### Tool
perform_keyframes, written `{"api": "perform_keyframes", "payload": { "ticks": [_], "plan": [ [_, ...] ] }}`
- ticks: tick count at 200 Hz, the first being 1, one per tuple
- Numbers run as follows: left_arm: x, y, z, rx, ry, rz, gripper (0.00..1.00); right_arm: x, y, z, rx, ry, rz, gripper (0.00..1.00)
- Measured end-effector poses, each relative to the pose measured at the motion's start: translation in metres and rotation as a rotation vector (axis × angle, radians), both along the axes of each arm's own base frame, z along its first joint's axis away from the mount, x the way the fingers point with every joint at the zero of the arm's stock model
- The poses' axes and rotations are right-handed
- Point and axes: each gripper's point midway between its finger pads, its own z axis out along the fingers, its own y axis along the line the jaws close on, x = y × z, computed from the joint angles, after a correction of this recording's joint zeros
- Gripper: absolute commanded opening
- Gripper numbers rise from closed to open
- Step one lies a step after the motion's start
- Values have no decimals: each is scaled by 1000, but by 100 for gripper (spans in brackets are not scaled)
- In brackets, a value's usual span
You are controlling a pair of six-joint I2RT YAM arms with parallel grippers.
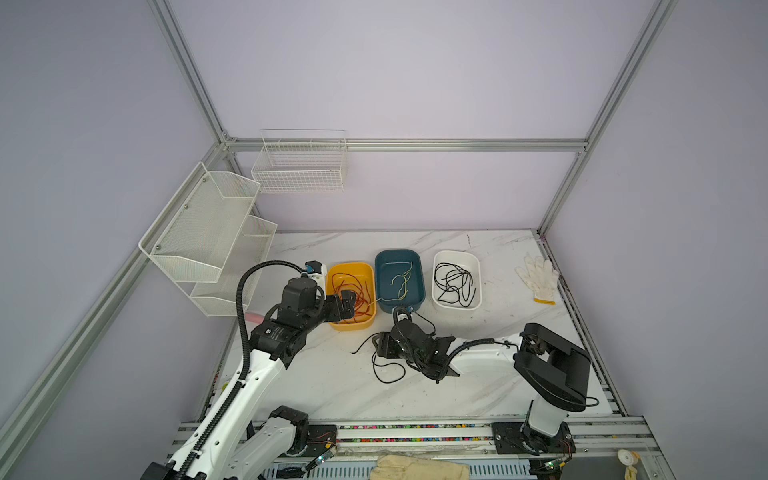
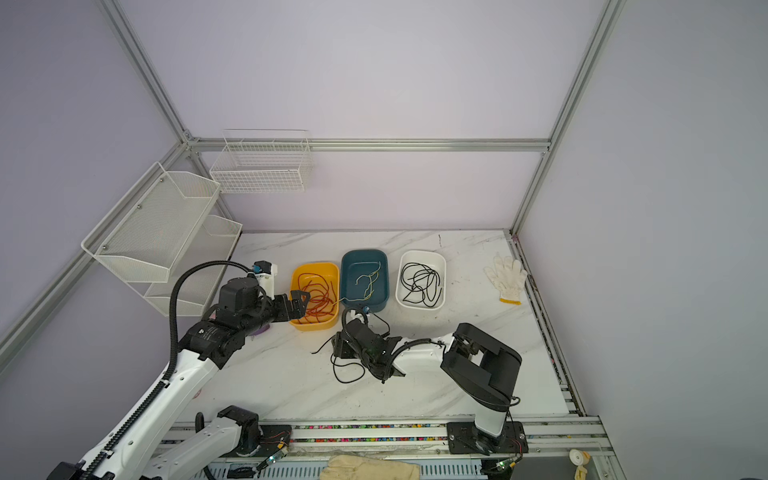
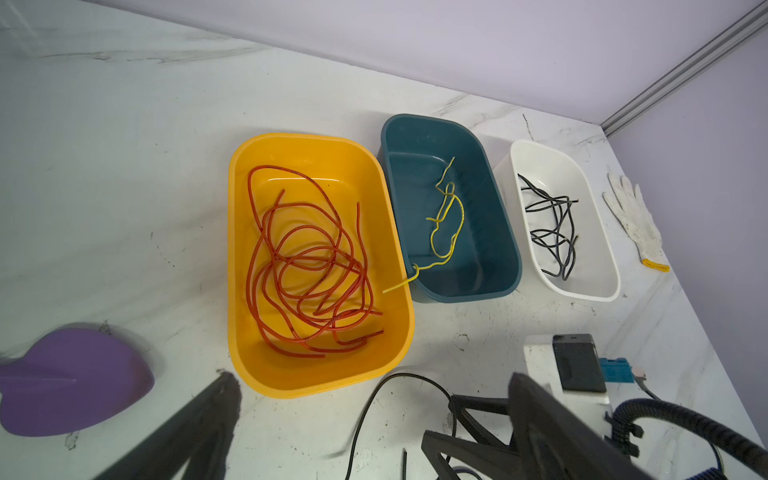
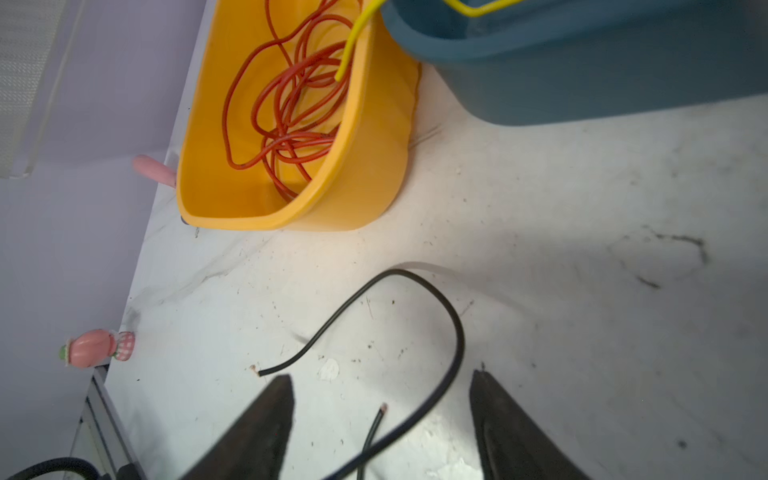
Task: Untangle the cables
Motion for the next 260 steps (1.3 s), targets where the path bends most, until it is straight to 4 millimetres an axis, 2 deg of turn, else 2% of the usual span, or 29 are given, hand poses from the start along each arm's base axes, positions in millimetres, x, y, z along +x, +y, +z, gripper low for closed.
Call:
{"api": "perform_keyframes", "payload": {
  "ticks": [29, 40, 67, 84, 113, 141, 154, 170, 193, 206, 220, 235, 260],
  "plan": [
    [6, -7, -13, -24, 51, -13, 100, 3, 8, -9, 10, 10, -4, 29],
    [8, -10, -19, -39, 75, -18, 100, 4, 8, -10, 12, 15, -11, 24],
    [11, -20, -31, -83, 127, -36, 100, 5, 5, 0, 27, 1, -25, 1],
    [14, -26, -36, -105, 151, -51, 100, 5, -1, 17, 37, -24, -35, 0],
    [16, -34, -44, -139, 183, -68, 99, 8, -17, 68, 69, -99, -69, 0],
    [20, -43, -48, -191, 210, -80, 97, 14, -54, 145, 123, -225, -135, 0],
    [22, -47, -50, -214, 222, -84, 96, 26, -81, 182, 151, -285, -184, 0],
    [26, -52, -56, -242, 245, -88, 96, 55, -126, 220, 166, -356, -279, 0],
    [30, -57, -67, -266, 282, -86, 95, 90, -180, 248, 125, -425, -395, 0],
    [32, -59, -73, -275, 304, -83, 95, 106, -200, 251, 84, -444, -431, 0],
    [33, -61, -77, -276, 317, -84, 95, 124, -215, 244, 40, -440, -451, 0],
    [34, -61, -79, -275, 320, -83, 95, 145, -230, 221, -16, -404, -463, 0],
    [34, -60, -80, -271, 318, -81, 95, 171, -252, 170, -86, -302, -482, 0]
  ]
}}
